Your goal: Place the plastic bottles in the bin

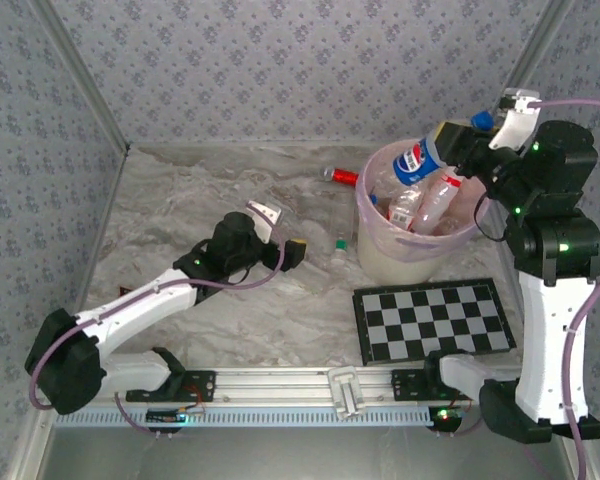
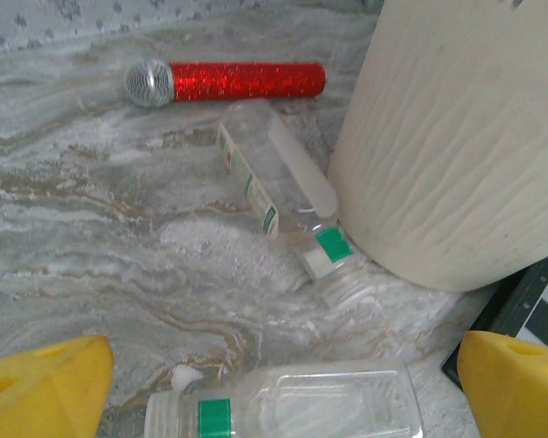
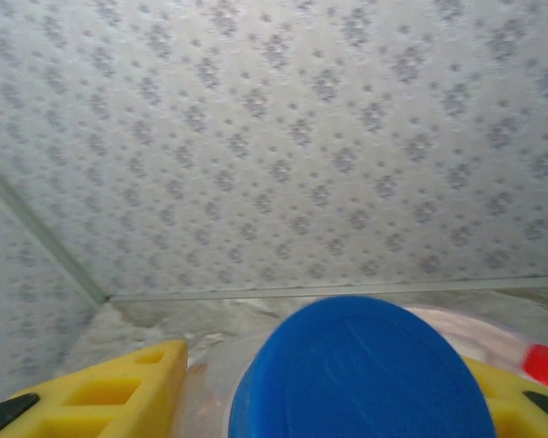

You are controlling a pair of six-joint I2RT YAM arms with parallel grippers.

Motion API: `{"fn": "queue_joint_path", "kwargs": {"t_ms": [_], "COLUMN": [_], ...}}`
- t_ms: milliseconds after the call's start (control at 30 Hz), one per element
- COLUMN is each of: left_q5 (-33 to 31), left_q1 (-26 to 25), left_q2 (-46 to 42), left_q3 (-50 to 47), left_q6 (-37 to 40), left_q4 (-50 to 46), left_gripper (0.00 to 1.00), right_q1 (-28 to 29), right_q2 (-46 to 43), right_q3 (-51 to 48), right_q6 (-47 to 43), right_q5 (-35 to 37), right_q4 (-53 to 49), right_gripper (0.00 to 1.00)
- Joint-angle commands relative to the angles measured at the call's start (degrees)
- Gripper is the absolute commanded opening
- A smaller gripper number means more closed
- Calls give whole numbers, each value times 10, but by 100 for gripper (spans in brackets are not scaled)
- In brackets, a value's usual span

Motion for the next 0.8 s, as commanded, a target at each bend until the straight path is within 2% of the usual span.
{"fn": "queue_joint_path", "kwargs": {"t_ms": [0, 133, 500, 767], "left_q5": [-10, -19, -32, -26], "left_q1": [1, 1, 1, 1], "left_q2": [5, 6, 17, 31], "left_q3": [34, 35, 38, 47], "left_q6": [1, 2, 6, 7], "left_q4": [-9, -26, -56, -62], "left_gripper": [97, 97, 96, 96], "right_q1": [-3, 0, 27, 22], "right_q2": [44, 88, 180, 218], "right_q3": [-2, -1, 11, -53], "right_q6": [-36, -32, -31, 4], "right_q5": [62, 40, 50, 46], "right_q4": [-38, -49, -126, -93], "right_gripper": [12, 12, 12, 12]}}
